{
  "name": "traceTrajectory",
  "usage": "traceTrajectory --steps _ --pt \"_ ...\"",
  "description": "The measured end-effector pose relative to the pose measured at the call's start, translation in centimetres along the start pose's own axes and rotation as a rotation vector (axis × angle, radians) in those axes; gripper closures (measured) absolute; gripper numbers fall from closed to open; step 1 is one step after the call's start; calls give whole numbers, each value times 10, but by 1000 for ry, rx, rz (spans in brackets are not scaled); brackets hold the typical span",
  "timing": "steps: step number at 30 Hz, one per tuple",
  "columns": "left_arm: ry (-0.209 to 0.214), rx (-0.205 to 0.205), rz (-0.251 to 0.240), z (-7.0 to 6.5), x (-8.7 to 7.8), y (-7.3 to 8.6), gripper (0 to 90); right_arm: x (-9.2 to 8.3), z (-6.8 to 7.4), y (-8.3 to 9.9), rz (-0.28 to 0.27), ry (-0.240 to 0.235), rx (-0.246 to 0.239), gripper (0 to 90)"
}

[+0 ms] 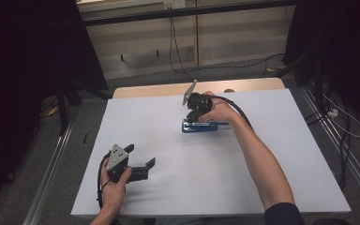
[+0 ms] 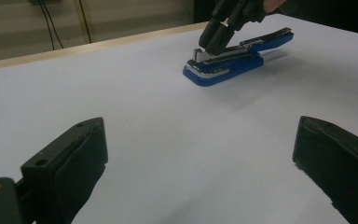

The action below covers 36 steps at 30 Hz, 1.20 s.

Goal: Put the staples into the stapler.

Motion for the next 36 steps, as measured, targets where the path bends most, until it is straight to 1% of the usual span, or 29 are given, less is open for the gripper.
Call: traceTrajectory --steps 4,6,11,12,13,15,16,17,18,19,20,22,23,24,25,27,28,30,33,36 --pt "0 -2 -1 0 0 0 32 0 0 1 2 5 19 740" --pt "0 -2 -1 0 0 0 32 0 0 2 5 11 37 725" --pt "0 0 -2 0 0 0 32 -3 -1 1 -15 12 50 674" --pt "-1 1 -1 0 0 0 32 -4 -1 1 -18 15 50 652" --pt "-1 1 -1 0 0 0 32 -4 -1 1 -21 17 60 641" --pt "0 0 2 0 0 0 32 -6 -2 3 -25 22 67 635" --pt "1 -1 2 0 0 0 32 -7 -1 3 -27 25 79 616" --pt "0 0 1 0 0 0 32 -8 -2 4 -32 36 86 585" --pt "0 0 1 0 1 0 32 -8 -2 5 -33 37 101 551" --pt "0 1 2 0 1 0 32 -8 -3 7 -39 47 113 532" --pt "0 0 2 0 1 0 32 -9 -3 8 -41 53 114 530" --pt "0 1 2 0 1 0 32 -10 -4 10 -45 60 135 478" --pt "0 1 2 0 1 0 32 -11 -4 11 -48 60 152 460" --pt "2 1 0 0 1 0 32 -12 -4 12 -55 54 155 453" --pt "2 1 2 -1 1 0 32 -13 -3 12 -56 57 175 431" --pt "2 3 0 -1 1 0 32 -14 -3 13 -60 66 175 388" --pt "2 4 1 -1 1 -1 32 -15 -3 14 -60 73 186 370" --pt "2 3 0 -1 1 -1 32 -17 -2 14 -72 85 198 349" --pt "-3 3 1 0 0 0 32 -20 0 15 -85 94 203 326" --pt "-5 -1 -9 0 0 -1 32 -23 1 15 -93 108 222 272"
Point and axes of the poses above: each handheld gripper's, and its own axes: x roughly forward along the jaws, y roughly out of its underside, z roughly to its left, the point moved 2 cm from there along x, roughly forward along the jaws, and after that the axes turned 10 degrees about y, right-handed, at the moved point
